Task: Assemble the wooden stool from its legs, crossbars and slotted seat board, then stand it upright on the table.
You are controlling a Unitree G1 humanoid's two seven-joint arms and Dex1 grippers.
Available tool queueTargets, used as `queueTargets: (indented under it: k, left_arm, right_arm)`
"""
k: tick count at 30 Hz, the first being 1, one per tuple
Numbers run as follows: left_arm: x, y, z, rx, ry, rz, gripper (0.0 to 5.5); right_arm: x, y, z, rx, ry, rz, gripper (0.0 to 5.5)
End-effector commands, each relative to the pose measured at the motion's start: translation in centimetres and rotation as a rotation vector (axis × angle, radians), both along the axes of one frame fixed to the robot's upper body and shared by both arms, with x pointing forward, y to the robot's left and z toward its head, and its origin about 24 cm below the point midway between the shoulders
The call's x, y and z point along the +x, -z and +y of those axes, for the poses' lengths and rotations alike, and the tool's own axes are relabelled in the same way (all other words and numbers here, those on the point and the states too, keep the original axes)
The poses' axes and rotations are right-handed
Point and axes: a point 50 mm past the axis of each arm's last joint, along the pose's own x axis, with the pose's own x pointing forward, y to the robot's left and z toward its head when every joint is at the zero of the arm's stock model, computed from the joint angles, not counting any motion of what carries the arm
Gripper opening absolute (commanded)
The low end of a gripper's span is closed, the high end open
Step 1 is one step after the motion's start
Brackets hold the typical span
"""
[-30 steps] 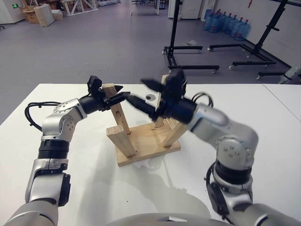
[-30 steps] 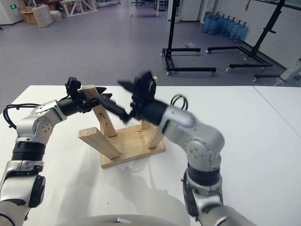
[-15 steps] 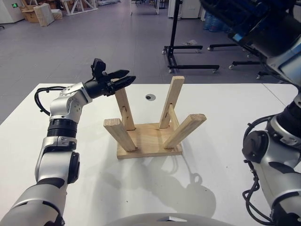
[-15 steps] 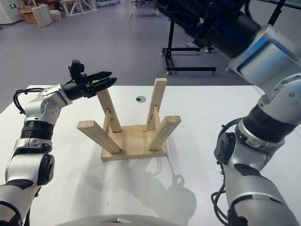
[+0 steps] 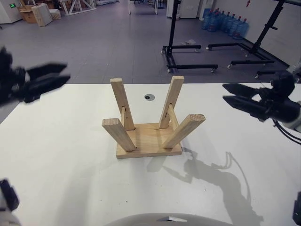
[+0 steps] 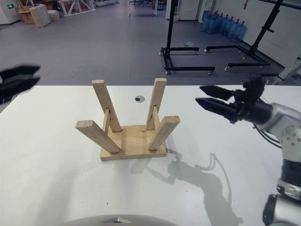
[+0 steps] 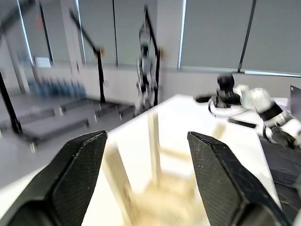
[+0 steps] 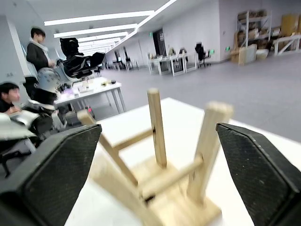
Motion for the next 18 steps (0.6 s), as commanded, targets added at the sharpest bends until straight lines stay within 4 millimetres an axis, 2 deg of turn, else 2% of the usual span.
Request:
queueTargets:
  k: [1,2,4,7,10,12,18]
  left_arm:
    - [-6.3,5.1,0.6,0.172,0.063,0.293,3.13]
    - [-6.8,6.4,0.1,0.196,0.073,0.302,3.13]
    - [-6.9,7.6,-1.4,0.161,0.088,0.304,3.13]
    - [-5.0,8.2,-3.5,0.154,0.051,0.208,3.13]
    - [-3.1,7.9,-4.6,0.131,-0.004,0.127,3.13]
    - [-2.3,7.7,-5.2,0.128,-0.010,0.096,3.13]
    - [-2.0,6.8,-7.9,0.079,0.122,0.074,3.13]
  right_arm:
    - [-3.1,3.2,-4.5,-0.234,-0.001,0.132,4.49]
    - [-3.2,4.1,-4.4,-0.253,-0.023,0.155,4.49]
    - [-2.9,5.7,-3.5,-0.247,-0.072,0.180,4.49]
    - [-1.9,6.9,-0.8,-0.216,-0.132,0.127,4.49]
    - [-0.6,6.9,1.5,-0.187,-0.112,0.049,4.49]
    - [-0.4,6.9,3.2,-0.164,-0.134,0.017,4.49]
    - [-0.4,6.0,7.1,-0.075,-0.247,-0.020,4.49]
